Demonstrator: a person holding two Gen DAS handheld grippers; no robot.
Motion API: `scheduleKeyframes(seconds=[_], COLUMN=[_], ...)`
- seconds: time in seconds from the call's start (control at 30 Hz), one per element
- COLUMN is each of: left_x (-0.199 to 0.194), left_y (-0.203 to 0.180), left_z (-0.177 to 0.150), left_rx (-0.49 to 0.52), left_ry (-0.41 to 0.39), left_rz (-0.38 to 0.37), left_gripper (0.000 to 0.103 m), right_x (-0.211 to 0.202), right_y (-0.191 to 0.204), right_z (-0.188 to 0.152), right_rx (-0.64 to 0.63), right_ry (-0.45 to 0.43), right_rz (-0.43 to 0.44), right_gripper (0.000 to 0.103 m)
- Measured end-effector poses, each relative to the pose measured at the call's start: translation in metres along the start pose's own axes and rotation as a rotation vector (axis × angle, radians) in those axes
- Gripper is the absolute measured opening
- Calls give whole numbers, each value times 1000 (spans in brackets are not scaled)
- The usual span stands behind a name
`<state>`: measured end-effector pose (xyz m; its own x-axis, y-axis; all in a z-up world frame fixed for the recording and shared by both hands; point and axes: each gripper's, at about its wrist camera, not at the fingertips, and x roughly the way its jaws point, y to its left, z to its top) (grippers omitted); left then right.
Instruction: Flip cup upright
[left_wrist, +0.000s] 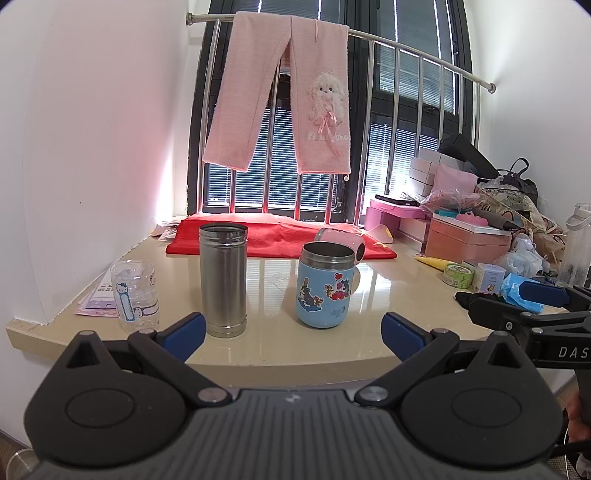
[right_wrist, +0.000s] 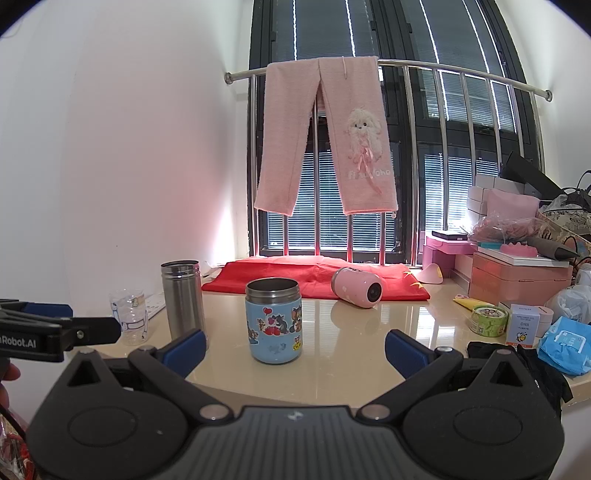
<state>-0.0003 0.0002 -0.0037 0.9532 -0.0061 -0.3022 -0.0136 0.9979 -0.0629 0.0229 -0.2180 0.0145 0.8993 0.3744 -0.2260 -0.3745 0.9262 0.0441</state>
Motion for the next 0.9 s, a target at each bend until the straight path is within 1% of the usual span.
scheduleKeyframes(seconds=[0.9], left_x=[-2], left_y=[-3], left_z=[3], left_rx=[-1], left_ry=[-3], left_rz=[-1], left_gripper=[103], right_x=[1], right_y=[0], right_z=[0], right_rx=[-1], right_ry=[1], right_rz=[0], right_gripper=[103])
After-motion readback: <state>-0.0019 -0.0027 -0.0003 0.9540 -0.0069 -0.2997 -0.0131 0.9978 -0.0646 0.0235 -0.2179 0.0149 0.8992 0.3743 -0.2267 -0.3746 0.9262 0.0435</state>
